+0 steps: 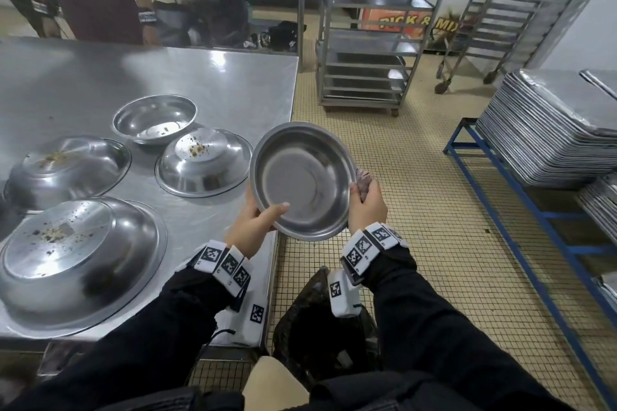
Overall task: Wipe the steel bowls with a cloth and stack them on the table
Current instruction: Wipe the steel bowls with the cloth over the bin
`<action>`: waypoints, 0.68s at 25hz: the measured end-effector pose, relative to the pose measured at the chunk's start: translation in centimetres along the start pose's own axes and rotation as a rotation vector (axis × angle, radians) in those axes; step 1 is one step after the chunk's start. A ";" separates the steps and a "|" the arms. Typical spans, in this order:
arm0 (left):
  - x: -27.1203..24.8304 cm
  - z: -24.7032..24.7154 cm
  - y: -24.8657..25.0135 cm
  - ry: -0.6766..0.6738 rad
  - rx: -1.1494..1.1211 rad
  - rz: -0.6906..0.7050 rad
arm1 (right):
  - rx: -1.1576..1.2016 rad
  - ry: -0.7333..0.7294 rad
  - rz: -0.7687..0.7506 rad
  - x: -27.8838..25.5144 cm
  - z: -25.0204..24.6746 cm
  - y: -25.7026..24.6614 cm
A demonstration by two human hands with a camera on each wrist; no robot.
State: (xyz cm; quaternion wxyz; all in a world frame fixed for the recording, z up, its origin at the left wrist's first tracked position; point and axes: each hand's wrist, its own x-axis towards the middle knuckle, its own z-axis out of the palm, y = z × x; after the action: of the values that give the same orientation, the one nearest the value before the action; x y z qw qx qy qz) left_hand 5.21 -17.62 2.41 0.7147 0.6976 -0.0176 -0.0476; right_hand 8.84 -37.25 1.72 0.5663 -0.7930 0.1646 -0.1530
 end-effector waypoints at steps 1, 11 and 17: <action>0.0 0.1 0.0 0.056 -0.013 -0.009 | 0.025 -0.024 0.015 -0.4 0.1 0.1; 1.0 -2.0 -0.2 0.149 0.246 0.039 | -0.370 -0.524 -0.428 -4.5 1.1 1.3; 1.3 -1.9 0.7 0.118 0.208 0.120 | -0.805 -0.850 -0.769 -5.7 1.1 1.8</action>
State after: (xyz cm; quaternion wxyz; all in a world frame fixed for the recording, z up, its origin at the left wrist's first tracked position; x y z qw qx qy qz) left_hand 6.67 -15.84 3.04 0.6397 0.7674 -0.0220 0.0385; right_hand 4.02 -34.37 -0.61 0.1497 -0.9342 -0.3194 0.0536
